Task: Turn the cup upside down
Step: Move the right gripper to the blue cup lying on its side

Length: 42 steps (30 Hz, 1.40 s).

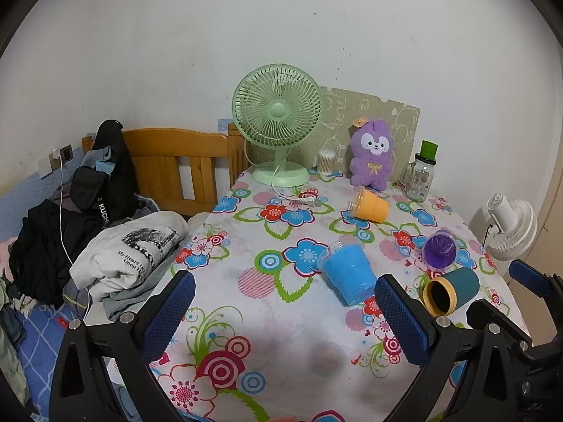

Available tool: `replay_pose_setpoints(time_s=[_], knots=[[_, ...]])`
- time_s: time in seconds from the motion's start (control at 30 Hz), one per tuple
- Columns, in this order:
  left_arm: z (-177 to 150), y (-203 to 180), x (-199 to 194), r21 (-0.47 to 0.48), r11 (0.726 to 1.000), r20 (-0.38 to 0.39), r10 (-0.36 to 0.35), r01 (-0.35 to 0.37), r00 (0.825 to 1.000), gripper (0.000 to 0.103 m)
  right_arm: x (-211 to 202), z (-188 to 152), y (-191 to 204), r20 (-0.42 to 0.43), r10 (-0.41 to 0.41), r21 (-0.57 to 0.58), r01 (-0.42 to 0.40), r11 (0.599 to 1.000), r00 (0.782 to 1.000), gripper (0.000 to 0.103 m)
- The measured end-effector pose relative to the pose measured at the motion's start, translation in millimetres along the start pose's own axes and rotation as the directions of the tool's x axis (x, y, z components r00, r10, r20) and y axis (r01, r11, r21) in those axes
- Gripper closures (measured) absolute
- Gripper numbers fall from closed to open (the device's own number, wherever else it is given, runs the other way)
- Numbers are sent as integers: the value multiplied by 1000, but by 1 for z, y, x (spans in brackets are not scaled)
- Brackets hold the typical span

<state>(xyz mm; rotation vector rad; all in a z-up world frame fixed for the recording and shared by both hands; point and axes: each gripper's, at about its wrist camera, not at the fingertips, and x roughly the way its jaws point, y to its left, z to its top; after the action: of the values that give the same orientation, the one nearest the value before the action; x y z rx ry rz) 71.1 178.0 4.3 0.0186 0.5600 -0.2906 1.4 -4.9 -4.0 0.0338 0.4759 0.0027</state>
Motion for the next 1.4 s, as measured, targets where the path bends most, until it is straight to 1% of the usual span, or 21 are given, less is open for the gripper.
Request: replay_pose_setpoints(time_s=[0.3,0.5,0.83,1.0,1.1,1.17,1.33,1.4], knots=[[-6,-4,13,2,1000,-35,-2,2,999,0,10,-5,-8,-29,-2,21,3,1000,1000,0],[-10,-9,26,12,1000,-65,-1,1,998,0,24,-10,-16,-64,5,45,-2,999,998,0],[-19,-6,63,9,1000,-137,16,-14,990,0,78,-6,-18,-148,50,43,-44,998,988,0],[-22,1,95,15,999,-194,50,-48,980,0,122,-6,-18,-208,80,61,-69,996,975,0],[-23,8,117,25,997,-237,75,-72,969,0,142,-6,-20,-231,107,93,-87,992,967,0],[-26,11,131,45,995,-272,100,-91,957,0,155,-6,-20,-253,124,106,-100,989,960,0],[-29,22,149,41,993,-308,117,-109,944,0,180,-7,-14,-307,166,113,-137,984,937,0],[-29,23,152,42,993,-312,119,-111,943,0,189,-7,-14,-325,174,126,-140,982,930,3]])
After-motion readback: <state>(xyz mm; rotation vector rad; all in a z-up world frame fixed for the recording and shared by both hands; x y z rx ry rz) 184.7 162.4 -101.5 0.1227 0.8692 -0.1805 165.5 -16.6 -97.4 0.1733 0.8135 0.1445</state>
